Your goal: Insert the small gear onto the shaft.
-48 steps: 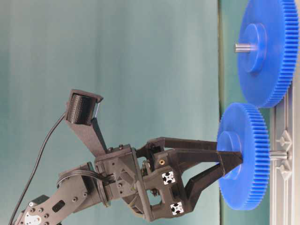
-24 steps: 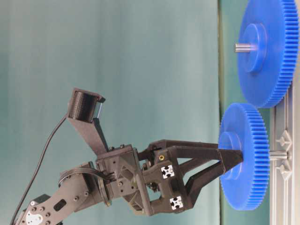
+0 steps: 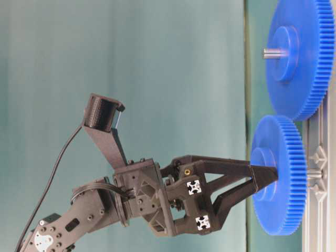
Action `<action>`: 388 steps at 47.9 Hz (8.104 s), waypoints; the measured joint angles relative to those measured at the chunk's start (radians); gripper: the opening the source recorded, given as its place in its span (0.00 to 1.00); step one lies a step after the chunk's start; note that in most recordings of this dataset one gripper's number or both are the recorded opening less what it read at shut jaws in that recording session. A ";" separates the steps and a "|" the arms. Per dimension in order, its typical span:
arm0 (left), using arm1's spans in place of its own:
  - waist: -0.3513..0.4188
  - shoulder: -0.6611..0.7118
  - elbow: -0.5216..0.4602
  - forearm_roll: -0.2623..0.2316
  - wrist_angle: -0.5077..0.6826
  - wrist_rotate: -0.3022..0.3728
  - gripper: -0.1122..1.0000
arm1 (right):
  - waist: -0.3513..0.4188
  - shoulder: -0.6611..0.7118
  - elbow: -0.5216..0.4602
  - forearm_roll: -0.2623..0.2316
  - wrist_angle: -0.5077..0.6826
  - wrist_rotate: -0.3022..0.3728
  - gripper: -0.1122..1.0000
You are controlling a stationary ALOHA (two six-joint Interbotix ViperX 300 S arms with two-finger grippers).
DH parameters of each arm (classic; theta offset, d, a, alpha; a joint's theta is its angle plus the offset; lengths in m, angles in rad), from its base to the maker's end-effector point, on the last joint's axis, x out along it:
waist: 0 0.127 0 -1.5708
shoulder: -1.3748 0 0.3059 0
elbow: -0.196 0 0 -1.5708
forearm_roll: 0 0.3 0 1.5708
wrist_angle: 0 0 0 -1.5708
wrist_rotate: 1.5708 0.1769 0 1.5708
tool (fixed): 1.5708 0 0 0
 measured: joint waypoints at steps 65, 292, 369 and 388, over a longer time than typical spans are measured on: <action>-0.026 -0.253 0.071 0.000 -0.031 -0.049 0.85 | -0.003 0.000 0.002 0.000 -0.009 0.000 0.45; -0.040 -0.779 0.512 0.000 -0.339 -0.140 0.82 | -0.011 -0.015 0.014 0.000 -0.026 0.000 0.44; -0.072 -0.778 0.512 0.000 -0.333 -0.140 0.82 | -0.011 -0.015 0.017 0.000 -0.025 0.002 0.45; -0.077 -0.778 0.512 0.000 -0.331 -0.140 0.81 | -0.011 -0.015 0.021 0.000 -0.020 0.000 0.45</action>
